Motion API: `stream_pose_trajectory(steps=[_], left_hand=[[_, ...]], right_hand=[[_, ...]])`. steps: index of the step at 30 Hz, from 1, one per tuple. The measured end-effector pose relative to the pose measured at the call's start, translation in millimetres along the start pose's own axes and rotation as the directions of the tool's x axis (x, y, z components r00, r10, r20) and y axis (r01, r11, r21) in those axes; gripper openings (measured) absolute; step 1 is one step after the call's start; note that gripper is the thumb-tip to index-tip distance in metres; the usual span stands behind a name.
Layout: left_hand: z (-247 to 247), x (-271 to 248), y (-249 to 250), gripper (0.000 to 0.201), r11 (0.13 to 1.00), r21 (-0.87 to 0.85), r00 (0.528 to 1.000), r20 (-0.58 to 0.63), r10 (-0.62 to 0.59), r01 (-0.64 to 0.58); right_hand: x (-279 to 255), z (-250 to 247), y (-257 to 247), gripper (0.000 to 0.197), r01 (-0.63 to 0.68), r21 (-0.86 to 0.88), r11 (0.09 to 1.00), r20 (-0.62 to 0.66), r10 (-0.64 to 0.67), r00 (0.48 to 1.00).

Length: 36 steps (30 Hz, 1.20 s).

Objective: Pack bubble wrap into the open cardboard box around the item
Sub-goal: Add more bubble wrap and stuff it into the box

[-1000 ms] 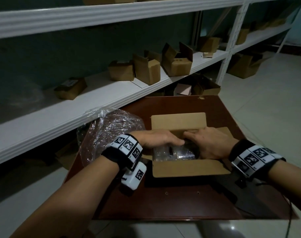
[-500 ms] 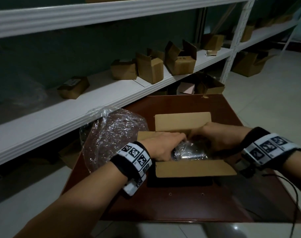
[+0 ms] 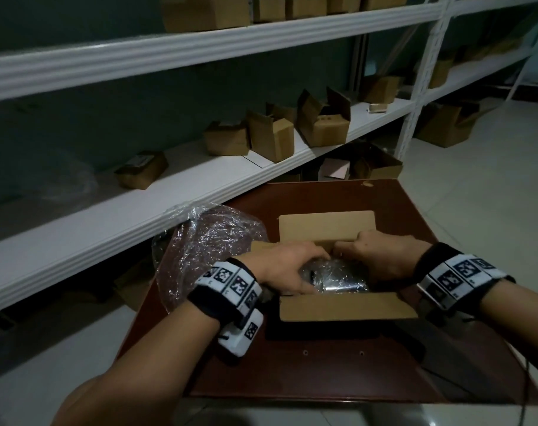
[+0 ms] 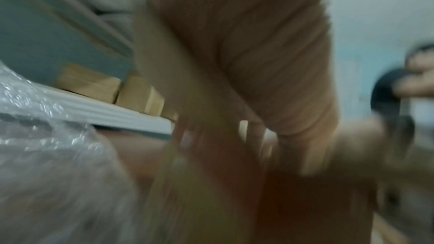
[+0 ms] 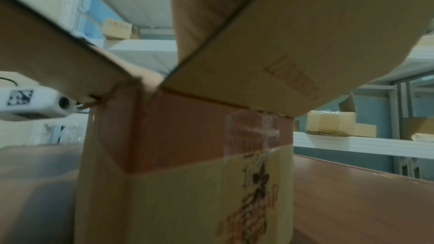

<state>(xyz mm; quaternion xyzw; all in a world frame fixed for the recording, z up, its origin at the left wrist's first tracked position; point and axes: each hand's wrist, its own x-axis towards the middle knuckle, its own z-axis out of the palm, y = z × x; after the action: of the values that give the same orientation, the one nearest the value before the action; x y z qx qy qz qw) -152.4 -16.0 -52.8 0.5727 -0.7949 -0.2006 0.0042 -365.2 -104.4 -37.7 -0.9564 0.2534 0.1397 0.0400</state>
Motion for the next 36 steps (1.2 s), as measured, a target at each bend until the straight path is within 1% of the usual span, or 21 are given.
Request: stream_pose_trajectory(steps=[2,4,5,8,9,10,11,14,18,21,22,24,26,28,30,31,32,33,34,35,36], left_hand=[[-14.5,-10.5,-2.3,0.064,1.0,-0.019,0.999,-0.043,-0.011,0.01],[-25.4,-19.8,-6.1,0.055,0.998,0.046,0.995,-0.094,-0.039,0.043],[-27.5,-22.4,-5.6,0.049,0.993,0.094,0.993,-0.095,-0.064,0.072],[-15.2,-13.7,1.1,0.028,0.965,0.232,0.993,-0.024,-0.118,0.12],[-8.9,-7.7,3.1,0.029,0.958,0.258,0.992,-0.014,-0.123,0.122],[-3.0,-0.7,3.3,0.033,0.953,0.282,0.994,-0.011,-0.112,0.11],[1.2,4.6,4.0,0.033,0.948,0.307,0.996,-0.012,-0.087,0.087],[9.1,13.9,7.5,0.007,0.924,0.377,0.998,0.004,-0.064,0.057],[9.8,17.7,8.5,0.006,0.923,0.385,0.999,0.031,-0.027,0.013],[1.6,13.9,11.8,0.004,0.928,0.371,0.996,0.076,-0.053,0.021],[-2.0,10.7,12.0,0.003,0.935,0.352,0.993,0.093,-0.072,0.035],[-8.6,1.7,9.7,0.011,0.961,0.269,0.991,0.101,-0.09,0.06],[-14.8,-8.9,2.8,0.021,0.989,0.136,0.993,0.092,-0.071,0.058],[-22.5,-22.2,-1.0,0.028,0.999,-0.031,0.997,0.077,-0.024,0.027],[-33.5,-38.1,-2.3,0.028,0.982,-0.188,1.0,0.024,-0.011,0.015],[-40.4,-46.0,-4.9,0.027,0.967,-0.255,0.999,-0.015,-0.028,0.024],[-48.5,-54.5,-8.7,0.025,0.952,-0.305,0.996,-0.065,-0.059,0.036],[-56.4,-62.7,-16.6,0.022,0.945,-0.323,0.983,-0.147,-0.109,0.056],[-63.2,-70.7,-26.7,0.019,0.947,-0.307,0.948,-0.265,-0.178,0.092],[-69.9,-78.9,-37.9,0.018,0.949,-0.272,0.875,-0.407,-0.262,0.158],[-75.2,-86.7,-51.7,0.023,0.935,-0.247,0.768,-0.535,-0.351,0.255]], right_hand=[[-1.2,1.7,1.1,0.053,-0.003,0.019,1.0,-0.014,0.003,1.0],[-0.8,3.8,3.0,0.056,-0.02,0.047,0.999,-0.011,0.02,1.0],[-0.6,4.1,3.1,0.058,-0.027,0.059,0.998,-0.005,0.028,1.0],[0.4,4.8,4.1,0.061,-0.028,0.076,0.997,0.012,0.027,1.0],[0.2,4.8,4.3,0.062,-0.027,0.074,0.997,0.014,0.026,1.0],[0.2,4.9,4.5,0.062,-0.025,0.07,0.997,0.012,0.024,1.0],[0.2,4.7,4.7,0.061,-0.023,0.059,0.998,0.006,0.022,1.0],[1.1,6.7,6.5,0.06,-0.017,0.03,0.999,-0.005,0.017,1.0],[-0.4,7.5,6.4,0.057,-0.036,0.021,0.999,0.0,0.036,0.999],[-2.2,8.1,6.4,0.058,-0.048,0.068,0.997,0.013,0.048,0.999],[-2.1,9.1,7.8,0.059,-0.039,0.108,0.993,0.009,0.038,0.999],[-1.0,9.6,11.5,0.06,-0.019,0.205,0.979,0.009,0.018,1.0],[0.3,8.2,16.4,0.063,-0.006,0.263,0.965,0.022,0.0,1.0],[-1.2,5.1,19.0,0.067,-0.007,0.31,0.951,0.023,0.0,1.0],[-5.6,1.7,19.9,0.067,0.003,0.356,0.934,-0.018,0.004,1.0],[-7.8,0.7,20.2,0.062,0.021,0.355,0.935,-0.057,0.0,0.998],[-9.6,-0.4,20.2,0.053,0.043,0.338,0.94,-0.104,-0.008,0.995],[-11.3,-1.6,20.3,0.041,0.069,0.322,0.944,-0.154,-0.019,0.988],[-12.7,-2.6,20.2,0.031,0.093,0.313,0.945,-0.207,-0.028,0.978],[-13.9,-3.7,19.7,0.025,0.107,0.31,0.945,-0.254,-0.026,0.967],[-14.9,-4.9,18.5,0.022,0.113,0.306,0.945,-0.295,-0.019,0.955]])
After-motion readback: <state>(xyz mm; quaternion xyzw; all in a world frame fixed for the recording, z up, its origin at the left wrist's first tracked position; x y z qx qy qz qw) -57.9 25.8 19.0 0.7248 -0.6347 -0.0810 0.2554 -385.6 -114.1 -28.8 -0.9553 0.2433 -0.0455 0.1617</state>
